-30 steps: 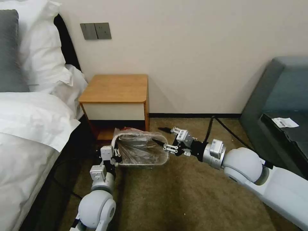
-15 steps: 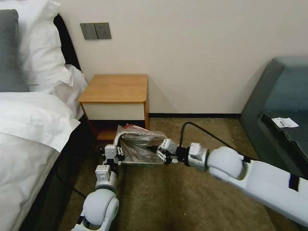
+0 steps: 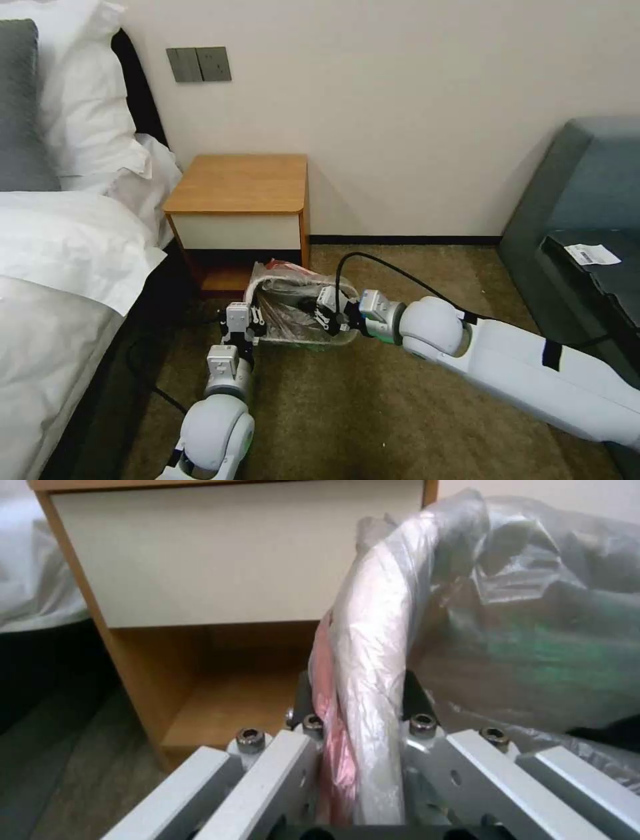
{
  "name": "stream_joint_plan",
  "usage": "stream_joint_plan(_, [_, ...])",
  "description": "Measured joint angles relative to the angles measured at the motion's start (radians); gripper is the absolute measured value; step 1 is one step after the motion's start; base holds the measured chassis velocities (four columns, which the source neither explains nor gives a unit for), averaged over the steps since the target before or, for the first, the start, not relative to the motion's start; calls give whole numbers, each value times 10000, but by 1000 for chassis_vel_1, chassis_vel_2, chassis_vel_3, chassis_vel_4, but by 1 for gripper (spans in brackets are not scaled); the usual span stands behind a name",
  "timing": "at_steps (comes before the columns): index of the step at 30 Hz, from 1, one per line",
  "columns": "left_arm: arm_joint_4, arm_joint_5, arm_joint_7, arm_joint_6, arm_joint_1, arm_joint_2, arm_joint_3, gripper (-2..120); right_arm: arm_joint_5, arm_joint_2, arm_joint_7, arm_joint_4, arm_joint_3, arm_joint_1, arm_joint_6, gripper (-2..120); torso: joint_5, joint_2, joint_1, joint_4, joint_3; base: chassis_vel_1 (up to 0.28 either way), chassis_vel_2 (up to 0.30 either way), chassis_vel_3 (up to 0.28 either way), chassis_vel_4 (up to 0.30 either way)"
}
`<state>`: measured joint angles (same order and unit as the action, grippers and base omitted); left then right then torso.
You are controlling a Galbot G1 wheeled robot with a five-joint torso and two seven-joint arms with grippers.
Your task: Pick up the garbage bag from the table and place it over the trash can.
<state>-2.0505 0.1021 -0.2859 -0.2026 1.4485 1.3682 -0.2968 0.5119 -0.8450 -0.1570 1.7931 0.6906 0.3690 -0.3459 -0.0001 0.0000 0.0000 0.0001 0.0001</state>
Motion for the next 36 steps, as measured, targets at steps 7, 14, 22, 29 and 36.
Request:
stream_joint_plan(7, [-93, -98, -4, 22, 17, 50, 85, 5, -500, -681, 79, -964, 677, -536, -209, 0, 2, 0, 0, 0, 0, 0, 0, 0, 0])
stream_joint_plan(14, [-193, -165, 1, 22, 35, 60, 130, 5, -1033, -1191, 101, -1654, 1516, -1104, -488, 0, 0, 0, 0, -1, 0, 0, 0, 0, 0])
stream_joint_plan(22, [-265, -405, 4, 44, 194, 119, 340, 5, -1273, -1808, 167, -2436, 1800, -1342, -605, 0, 0, 0, 0, 0, 0, 0, 0, 0, 0])
stream_joint_plan(29, [-422, -556, 15, 68, 316, 255, 453, 5, -1596, -1996, 124, -2890, 2108, -1473, -598, 0, 1, 0, 0, -1, 0, 0, 0, 0, 0])
stream_joint_plan(36, [-685, -643, 51, 66, 410, 302, 571, 5, -1716, -2179, 81, -3042, 2306, -1539, -604, 0, 1, 0, 0, -1, -1, 0, 0, 0, 0])
